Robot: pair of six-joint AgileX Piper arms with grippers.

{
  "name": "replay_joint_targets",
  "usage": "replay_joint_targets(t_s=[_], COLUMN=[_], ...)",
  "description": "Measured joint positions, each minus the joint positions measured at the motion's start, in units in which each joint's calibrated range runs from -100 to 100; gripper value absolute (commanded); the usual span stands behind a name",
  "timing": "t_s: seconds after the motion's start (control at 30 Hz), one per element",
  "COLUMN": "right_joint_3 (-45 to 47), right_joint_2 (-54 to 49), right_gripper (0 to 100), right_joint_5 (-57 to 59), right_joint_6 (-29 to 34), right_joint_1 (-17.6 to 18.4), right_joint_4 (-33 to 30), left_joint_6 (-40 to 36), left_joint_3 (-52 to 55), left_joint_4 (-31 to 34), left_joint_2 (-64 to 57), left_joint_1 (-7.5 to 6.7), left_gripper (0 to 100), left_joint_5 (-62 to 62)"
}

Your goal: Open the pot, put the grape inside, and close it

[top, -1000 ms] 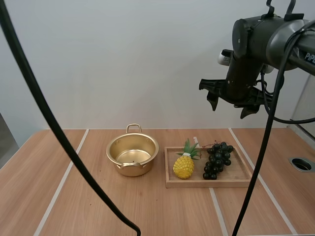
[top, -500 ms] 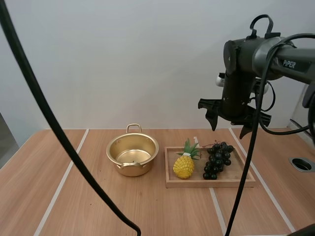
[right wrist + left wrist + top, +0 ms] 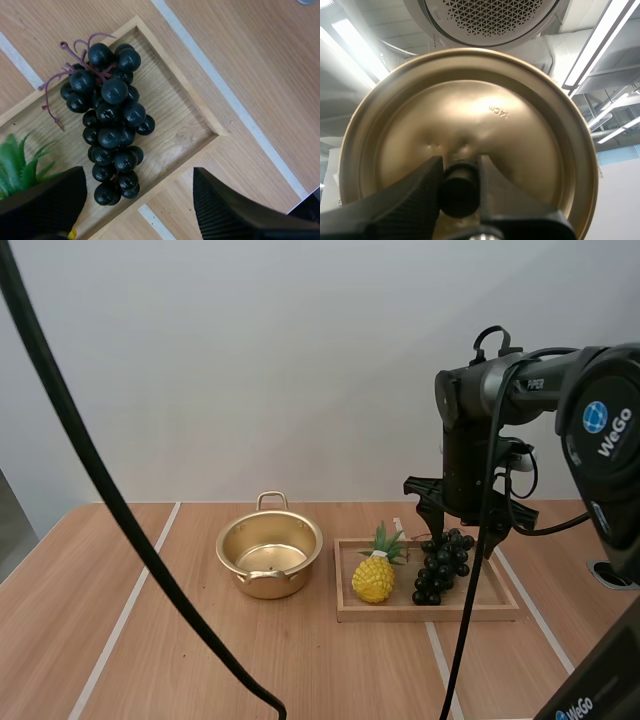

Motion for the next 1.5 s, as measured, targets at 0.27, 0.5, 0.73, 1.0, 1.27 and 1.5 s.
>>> replay_joint_targets(t_s=[0.27, 0.5, 0.73, 1.0, 1.27, 1.5], right_joint_3=[0.2, 0.2, 0.2, 0.2, 0.2, 0.2], right_joint_2=[5.6, 7.2, 7.4, 7.4, 12.4, 15.4], right_gripper=[100, 100, 100, 100, 100, 100], right_joint_5=[-5.5, -12.9, -19.8, -24.3, -24.7, -25.7], right_joint_6=[0.4, 0.7, 2.0, 2.5, 2.9, 2.9], right_joint_1=[-0.8, -1.3, -1.4, -1.4, -1.4, -1.4], right_joint_4=[0.1, 0.3, 0.4, 0.4, 1.2, 1.6], left_joint_6=[0.0, 0.0, 0.0, 0.0, 0.0, 0.0], left_joint_3=[0.0, 0.0, 0.0, 0.0, 0.0, 0.0], left_joint_4=[0.0, 0.0, 0.0, 0.0, 0.0, 0.0], left_joint_2=[0.0, 0.0, 0.0, 0.0, 0.0, 0.0], left_joint_1=[0.00, 0.00, 0.00, 0.00, 0.00, 0.00], left_gripper=[0, 0, 0, 0, 0, 0], left_joint_5=[0.0, 0.0, 0.0, 0.0, 0.0, 0.0])
